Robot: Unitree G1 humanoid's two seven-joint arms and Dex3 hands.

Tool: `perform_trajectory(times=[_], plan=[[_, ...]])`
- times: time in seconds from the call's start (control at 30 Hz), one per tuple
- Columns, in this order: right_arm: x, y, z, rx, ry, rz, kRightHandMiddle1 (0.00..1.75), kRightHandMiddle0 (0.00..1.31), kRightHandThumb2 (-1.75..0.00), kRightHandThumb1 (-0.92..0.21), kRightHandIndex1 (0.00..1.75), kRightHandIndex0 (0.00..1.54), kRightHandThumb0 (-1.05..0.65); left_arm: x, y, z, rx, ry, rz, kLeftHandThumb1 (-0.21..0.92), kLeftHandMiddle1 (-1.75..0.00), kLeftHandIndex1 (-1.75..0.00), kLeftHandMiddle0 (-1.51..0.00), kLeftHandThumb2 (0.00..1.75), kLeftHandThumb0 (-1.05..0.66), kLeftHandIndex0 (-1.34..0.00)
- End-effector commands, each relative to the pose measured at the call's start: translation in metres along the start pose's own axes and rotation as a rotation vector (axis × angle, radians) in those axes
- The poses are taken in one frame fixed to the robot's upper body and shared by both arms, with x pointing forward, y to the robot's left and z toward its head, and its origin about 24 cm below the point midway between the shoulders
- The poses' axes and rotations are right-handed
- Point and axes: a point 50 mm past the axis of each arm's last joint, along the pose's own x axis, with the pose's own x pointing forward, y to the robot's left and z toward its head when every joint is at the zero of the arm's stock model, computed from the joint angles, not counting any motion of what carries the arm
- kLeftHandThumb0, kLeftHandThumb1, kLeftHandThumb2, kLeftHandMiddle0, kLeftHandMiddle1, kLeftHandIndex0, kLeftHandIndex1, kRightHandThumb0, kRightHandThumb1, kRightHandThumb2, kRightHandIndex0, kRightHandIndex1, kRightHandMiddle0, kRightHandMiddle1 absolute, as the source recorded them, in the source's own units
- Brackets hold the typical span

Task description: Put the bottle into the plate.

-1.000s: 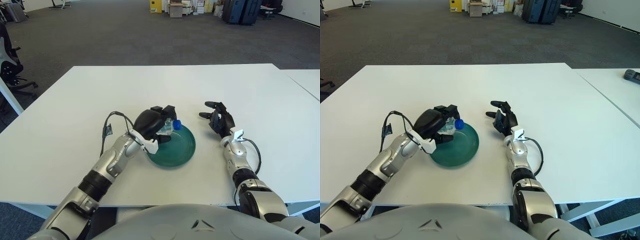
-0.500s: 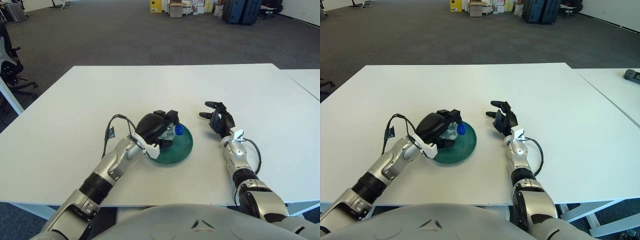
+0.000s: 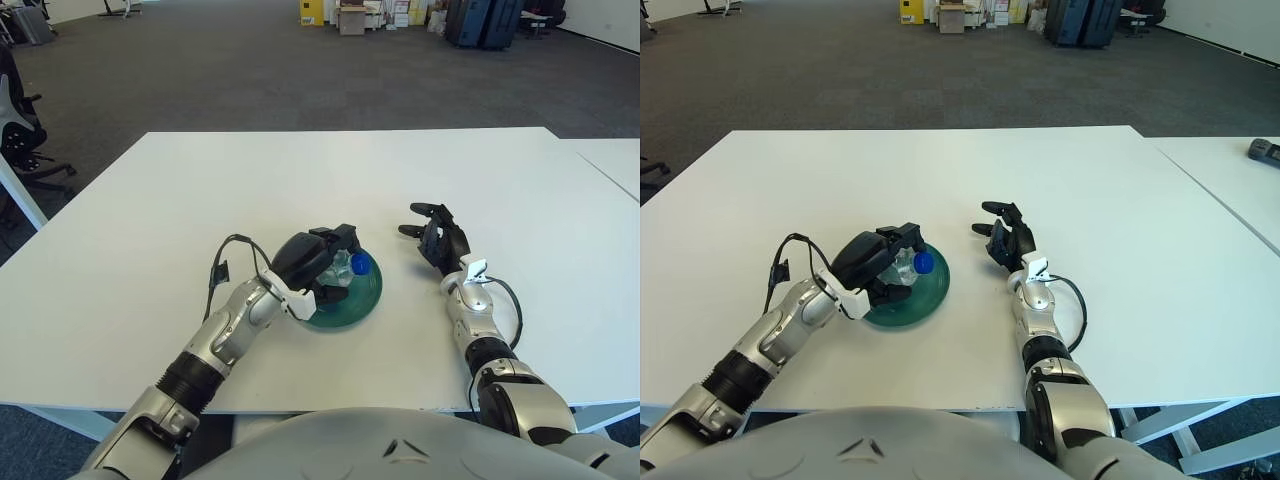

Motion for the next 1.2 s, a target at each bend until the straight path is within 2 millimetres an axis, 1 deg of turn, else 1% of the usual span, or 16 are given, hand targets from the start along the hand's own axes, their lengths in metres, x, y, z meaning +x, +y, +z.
perform_trajectory(times=[0.0,0.1,0.3,0.4,0.43,0.5,0.57,0.6,0.63,0.7,0.73,0.8,0.87,0.9,1.03,1.17], plan=[[-0.021,0.005,-0.026,0.027,0.124,-0.016,0.94,0.19,-0.98,-0.92,0.63,0.64,-0.83,0.002,0.017,0.001,0.077,-0.048,0.027,0.77,-1.75,-1.67,-0.65,0.66,-0.38,-0.35],[-0.021,0.006,-0.026,0.028,0.125,-0.017,0.94,0.19,-0.97,-0.92,0.63,0.64,-0.83,0.001,0.019,0.002,0.097,-0.057,0.028,0.86,-1.75,-1.65,-0.61,0.5,-0.37,-0.33],[-0.021,0.008,-0.027,0.034,0.136,-0.019,0.93,0.16,-0.96,-0.92,0.61,0.62,-0.82,0.0,0.03,0.005,0.166,-0.065,0.063,0.91,-1.75,-1.62,-0.56,0.41,-0.36,-0.32],[-0.021,0.009,-0.028,0.039,0.141,-0.019,0.93,0.15,-0.95,-0.92,0.6,0.6,-0.81,0.0,0.032,0.007,0.178,-0.063,0.081,0.92,-1.75,-1.44,-0.56,0.39,-0.64,-0.27],[-0.021,0.009,-0.028,0.041,0.142,-0.019,0.93,0.14,-0.95,-0.92,0.6,0.6,-0.8,0.0,0.033,0.008,0.184,-0.065,0.091,0.92,-1.75,-1.42,-0.56,0.39,-0.67,-0.26],[-0.022,0.009,-0.028,0.044,0.143,-0.019,0.93,0.13,-0.94,-0.92,0.59,0.59,-0.8,0.0,0.035,0.009,0.19,-0.066,0.1,0.92,-1.75,-1.34,-0.5,0.42,-0.75,-0.25],[-0.022,0.01,-0.028,0.046,0.141,-0.019,0.93,0.13,-0.93,-0.92,0.59,0.58,-0.79,0.0,0.036,0.01,0.195,-0.07,0.104,0.92,-1.75,-1.31,-0.47,0.43,-0.78,-0.24],[-0.022,0.01,-0.028,0.047,0.139,-0.02,0.93,0.13,-0.93,-0.92,0.6,0.58,-0.79,0.0,0.037,0.011,0.199,-0.072,0.105,0.92,-1.51,-1.27,-0.4,0.46,-0.8,-0.22],[-0.022,0.011,-0.028,0.05,0.138,-0.02,0.93,0.13,-0.93,-0.92,0.6,0.57,-0.78,-0.001,0.04,0.013,0.203,-0.081,0.105,0.92,-1.42,-1.25,-0.39,0.47,-0.81,-0.22],[-0.023,0.012,-0.028,0.055,0.137,-0.02,0.92,0.12,-0.91,-0.92,0.63,0.56,-0.77,-0.001,0.043,0.016,0.194,-0.093,0.074,0.92,-0.81,-1.09,-0.32,0.57,-0.88,-0.12],[-0.023,0.013,-0.028,0.056,0.136,-0.019,0.92,0.11,-0.91,-0.92,0.64,0.56,-0.77,-0.002,0.045,0.018,0.189,-0.09,0.045,0.92,-0.56,-1.04,-0.3,0.6,-0.91,-0.08],[-0.023,0.014,-0.028,0.055,0.134,-0.018,0.91,0.1,-0.9,-0.92,0.65,0.55,-0.76,-0.003,0.046,0.019,0.184,-0.081,0.002,0.92,-0.31,-0.86,-0.24,0.66,-0.97,-0.04],[-0.022,0.015,-0.028,0.052,0.134,-0.016,0.91,0.09,-0.88,-0.92,0.65,0.55,-0.76,-0.003,0.048,0.02,0.184,-0.075,-0.038,0.92,-0.16,-0.68,-0.18,0.7,-1.01,-0.02],[-0.022,0.015,-0.028,0.052,0.136,-0.016,0.91,0.08,-0.87,-0.92,0.65,0.55,-0.75,-0.003,0.049,0.02,0.184,-0.075,-0.054,0.92,-0.11,-0.54,-0.12,0.71,-1.02,-0.01],[-0.022,0.017,-0.028,0.053,0.138,-0.013,0.91,0.08,-0.87,-0.92,0.66,0.56,-0.74,-0.003,0.052,0.022,0.189,-0.086,-0.096,0.92,-0.02,-0.23,-0.03,0.73,-1.04,0.0],[-0.022,0.018,-0.027,0.054,0.134,-0.003,0.93,0.13,-0.9,-0.92,0.64,0.57,-0.77,-0.003,0.055,0.022,0.187,-0.087,-0.127,0.92,-0.01,-0.11,-0.01,0.72,-1.05,0.0]])
